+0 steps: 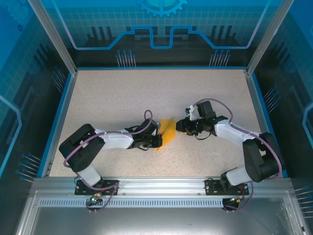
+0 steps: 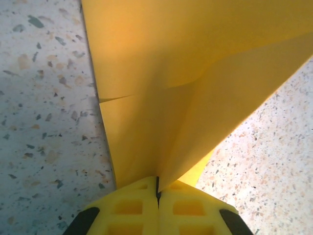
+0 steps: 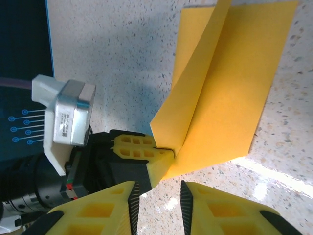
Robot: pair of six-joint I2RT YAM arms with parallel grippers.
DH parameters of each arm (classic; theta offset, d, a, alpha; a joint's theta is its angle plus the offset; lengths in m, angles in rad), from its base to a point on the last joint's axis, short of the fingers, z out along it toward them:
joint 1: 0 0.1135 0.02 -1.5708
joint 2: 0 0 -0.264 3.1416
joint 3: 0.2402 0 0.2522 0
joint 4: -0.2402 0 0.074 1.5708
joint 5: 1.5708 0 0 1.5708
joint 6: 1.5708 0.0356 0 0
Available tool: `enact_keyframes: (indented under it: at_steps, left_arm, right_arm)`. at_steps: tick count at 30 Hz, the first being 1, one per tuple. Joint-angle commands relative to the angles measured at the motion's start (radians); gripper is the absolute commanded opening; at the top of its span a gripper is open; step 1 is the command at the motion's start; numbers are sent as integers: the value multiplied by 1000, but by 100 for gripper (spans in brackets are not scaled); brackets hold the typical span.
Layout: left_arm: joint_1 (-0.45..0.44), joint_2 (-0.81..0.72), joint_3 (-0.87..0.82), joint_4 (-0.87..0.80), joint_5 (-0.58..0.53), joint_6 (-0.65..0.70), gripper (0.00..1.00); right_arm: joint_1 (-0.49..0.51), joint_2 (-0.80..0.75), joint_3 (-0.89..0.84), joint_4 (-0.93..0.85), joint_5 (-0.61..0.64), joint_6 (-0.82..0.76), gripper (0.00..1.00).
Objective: Fold a paper plane with a square sheet of paper (pick it up from the middle)
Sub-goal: Fourth fold the wing at the center of the table.
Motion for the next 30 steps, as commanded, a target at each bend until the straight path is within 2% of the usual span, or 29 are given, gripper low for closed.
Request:
enact_keyframes:
  at_steps: [1,11,20,30]
  left_arm:
    - [26,-15,-26,72,109,-16,1]
    - [87,-14,-73,137,216,-29,2]
    - [123,0,-87,161,270,-34,2]
    - [155,18,-98,175,312,-32,2]
  right_arm:
    - [39,35,-6,39,13,19,29]
    - [102,139,27,136,-6,61,18]
    - [156,257,85,241,-31,132,15]
    - [157,360,129,280,-11,176,15]
